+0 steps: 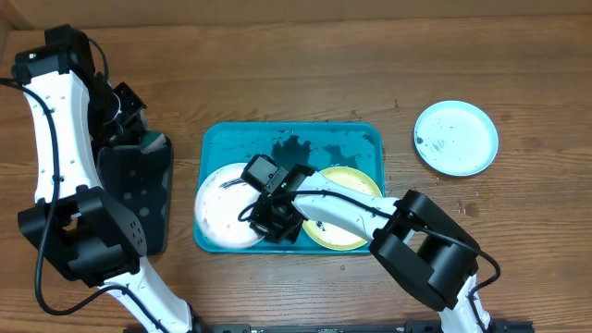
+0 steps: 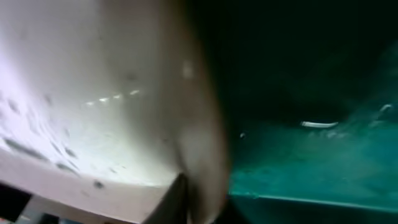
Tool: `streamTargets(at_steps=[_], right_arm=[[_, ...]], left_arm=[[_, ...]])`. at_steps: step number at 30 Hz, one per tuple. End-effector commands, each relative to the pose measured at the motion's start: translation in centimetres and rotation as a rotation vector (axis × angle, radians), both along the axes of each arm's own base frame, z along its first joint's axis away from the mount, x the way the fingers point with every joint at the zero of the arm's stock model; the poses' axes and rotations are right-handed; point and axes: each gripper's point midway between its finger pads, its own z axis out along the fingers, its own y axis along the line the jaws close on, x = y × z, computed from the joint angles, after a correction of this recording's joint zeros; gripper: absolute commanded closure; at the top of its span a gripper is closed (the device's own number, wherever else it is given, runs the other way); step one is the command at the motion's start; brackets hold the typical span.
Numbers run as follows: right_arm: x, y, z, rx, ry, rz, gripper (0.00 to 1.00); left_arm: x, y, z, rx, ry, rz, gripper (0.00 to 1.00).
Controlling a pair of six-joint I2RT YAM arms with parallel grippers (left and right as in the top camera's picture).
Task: Clean dirty plates on tray and stack at the side
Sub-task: 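Move the right gripper to the pink plate rim and grip it, then drag the pink plate to the tray's upper center with the right gripper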
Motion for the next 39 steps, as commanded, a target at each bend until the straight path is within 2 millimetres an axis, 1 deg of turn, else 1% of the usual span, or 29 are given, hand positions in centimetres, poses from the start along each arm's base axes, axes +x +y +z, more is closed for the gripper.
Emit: streamTargets(at_steps=[1, 7, 12, 15, 18, 20, 23, 25, 28, 30, 35, 37, 39], right_arm=[[1.3, -0.2, 0.0, 0.029, -0.023, 0.033, 0.96], [4.6, -0.7, 1.6, 0.064, -0.103, 0.085, 0.96], [7.5, -2.3, 3.1, 0.035, -0.171, 0.111, 0.96], [9.8, -3.0, 4.6, 0.055, -0.250, 0.185, 0.96], [12.1, -4.6, 5.6, 0.020, -0.332, 0.239, 0.96], [13.9, -5.8, 6.1, -0.004, -0.414, 0.328, 0.96], [15.6, -7.1, 6.3, -0.007, -0.498, 0.449, 0.96], [16.3, -8.2, 6.3, -0.010, -0.536, 0.544, 0.96], [16.5, -9.8, 6.0, -0.015, -0.564, 0.697, 0.96], [16.7, -10.4, 5.8, -0.015, -0.574, 0.744, 0.96], [17.8, -10.8, 5.9, -0.014, -0.606, 0.729, 0.96], [18.6, -10.4, 6.2, -0.009, -0.643, 0.723, 0.96], [19.1, -10.0, 6.4, -0.004, -0.670, 0.720, 0.93]], left_arm=[[0.1, -0.3, 0.2, -0.008, -0.014, -0.023, 0.96], [0.1, -0.3, 0.2, -0.007, -0.016, -0.023, 0.96], [0.1, -0.3, 0.2, -0.004, -0.019, -0.038, 0.96], [0.2, -0.3, 0.2, -0.004, -0.021, -0.038, 0.96], [0.2, -0.2, 0.3, -0.002, -0.024, -0.047, 0.96], [0.2, -0.3, 0.3, 0.000, -0.026, -0.067, 0.96], [0.3, -0.5, 0.3, -0.004, -0.035, -0.106, 0.96], [0.6, -1.2, 0.4, -0.029, -0.051, -0.137, 0.96], [1.1, -2.6, 0.6, -0.067, -0.088, -0.208, 0.96], [1.4, -3.7, 0.8, -0.082, -0.106, -0.258, 0.96], [2.0, -6.4, 0.8, -0.086, -0.126, -0.375, 0.96], [2.3, -7.9, 0.9, -0.081, -0.138, -0.426, 0.96], [2.7, -9.0, 0.9, -0.076, -0.147, -0.458, 0.96]])
